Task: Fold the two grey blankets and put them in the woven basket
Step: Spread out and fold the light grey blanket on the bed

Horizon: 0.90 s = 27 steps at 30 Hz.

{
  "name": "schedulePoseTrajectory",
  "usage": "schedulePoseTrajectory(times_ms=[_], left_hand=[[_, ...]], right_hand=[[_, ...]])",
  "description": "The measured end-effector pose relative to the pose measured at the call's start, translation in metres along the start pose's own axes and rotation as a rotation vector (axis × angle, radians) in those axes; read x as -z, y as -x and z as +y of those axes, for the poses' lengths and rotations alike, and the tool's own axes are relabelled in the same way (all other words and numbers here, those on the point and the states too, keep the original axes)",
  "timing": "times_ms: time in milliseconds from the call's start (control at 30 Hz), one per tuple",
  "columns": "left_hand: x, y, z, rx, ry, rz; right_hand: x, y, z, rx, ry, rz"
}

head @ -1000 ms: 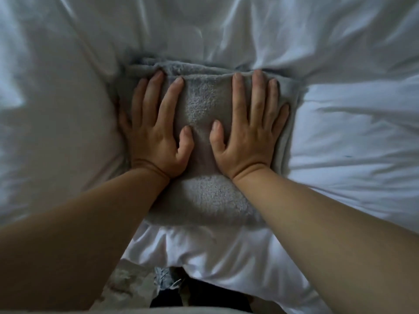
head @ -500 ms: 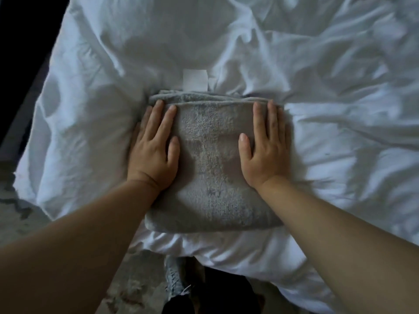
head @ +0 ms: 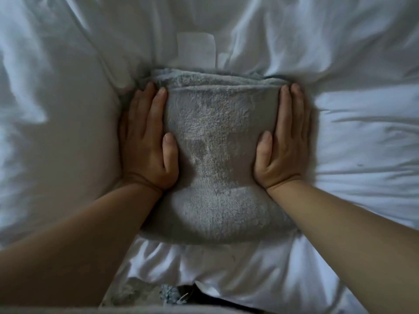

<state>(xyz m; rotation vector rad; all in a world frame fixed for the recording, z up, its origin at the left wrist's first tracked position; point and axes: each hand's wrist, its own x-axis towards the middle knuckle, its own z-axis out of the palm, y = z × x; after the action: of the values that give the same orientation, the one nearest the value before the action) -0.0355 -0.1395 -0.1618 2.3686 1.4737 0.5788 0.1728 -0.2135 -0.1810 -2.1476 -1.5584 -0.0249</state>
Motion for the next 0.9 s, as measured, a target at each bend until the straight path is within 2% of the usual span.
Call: schedulePoseTrajectory(times_ms=[233, 400, 500, 600, 667, 767, 900], left_hand=[[0.021, -0.002, 0.011, 0.008, 0.069, 0.003], [0.068, 0.000, 0.038, 0.152, 0.066, -0.131], [0.102, 0.010, 0.061, 0.196, 0.097, -0.133], [0.122, 0.034, 0.083, 0.190, 0.085, -0.097], [0.120, 0.050, 0.089, 0.183, 0.038, -0.147], [0.105, 0.063, 0.081, 0.171, 0.002, -0.234], [0.082, 0.064, 0.061, 0.126, 0.009, -0.183]], right_hand=[[0.017, -0.005, -0.008, -0.030, -0.018, 0.008], [0.059, -0.012, -0.027, -0.102, -0.049, -0.160], [0.098, -0.006, -0.039, -0.189, -0.186, -0.272], [0.133, 0.024, -0.052, -0.196, -0.206, -0.232], [0.142, 0.046, -0.055, -0.154, -0.193, -0.230], [0.133, 0.065, -0.049, -0.122, -0.176, -0.273], [0.105, 0.073, -0.036, -0.061, -0.225, -0.191]])
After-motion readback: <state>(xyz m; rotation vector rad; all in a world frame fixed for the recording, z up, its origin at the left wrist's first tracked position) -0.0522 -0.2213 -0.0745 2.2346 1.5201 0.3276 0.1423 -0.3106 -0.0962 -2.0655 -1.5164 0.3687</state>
